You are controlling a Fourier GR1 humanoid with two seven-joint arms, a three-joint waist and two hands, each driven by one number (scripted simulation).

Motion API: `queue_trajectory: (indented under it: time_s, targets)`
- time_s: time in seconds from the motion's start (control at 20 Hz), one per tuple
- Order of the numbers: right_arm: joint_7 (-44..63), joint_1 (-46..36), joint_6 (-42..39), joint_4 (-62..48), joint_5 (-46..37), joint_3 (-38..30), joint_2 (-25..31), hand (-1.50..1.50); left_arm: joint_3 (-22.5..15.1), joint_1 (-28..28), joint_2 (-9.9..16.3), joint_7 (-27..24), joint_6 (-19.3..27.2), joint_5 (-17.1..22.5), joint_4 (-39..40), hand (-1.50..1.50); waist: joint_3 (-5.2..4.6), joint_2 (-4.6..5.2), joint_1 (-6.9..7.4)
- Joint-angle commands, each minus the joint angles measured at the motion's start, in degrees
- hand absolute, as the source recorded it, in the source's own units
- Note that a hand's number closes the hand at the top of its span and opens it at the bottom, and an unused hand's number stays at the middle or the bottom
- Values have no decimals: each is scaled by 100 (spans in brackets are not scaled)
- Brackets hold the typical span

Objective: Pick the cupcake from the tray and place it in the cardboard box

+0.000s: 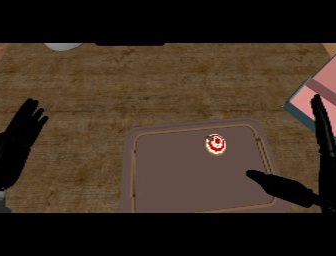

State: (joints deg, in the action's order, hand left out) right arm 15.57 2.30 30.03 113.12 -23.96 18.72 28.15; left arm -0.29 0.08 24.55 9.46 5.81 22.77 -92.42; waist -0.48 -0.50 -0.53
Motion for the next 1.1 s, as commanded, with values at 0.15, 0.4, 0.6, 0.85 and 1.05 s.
queue_trajectory:
  time_s: [0.15,0.4,0.6,0.85,1.05]
  targets:
    - [2562,-380,-1835,371,-919,401,985,-150,-19,-7,11,12,-124,32,-22,0,-19,36,118]
    - [4503,-1289,-3354,777,-502,718,831,-150,-107,-183,-105,159,-10,-7,-49,0,5,59,204]
    - [5861,-2278,-4127,626,-198,997,158,-150,79,-204,2,123,-192,111,7,0,19,60,231]
    - [6559,-2919,-4275,4,194,963,-632,-150,173,-235,54,214,-183,78,65,0,26,56,186]
    - [6733,-2983,-4429,-166,316,936,-686,-150,338,-128,52,-74,-431,181,236,0,29,40,94]
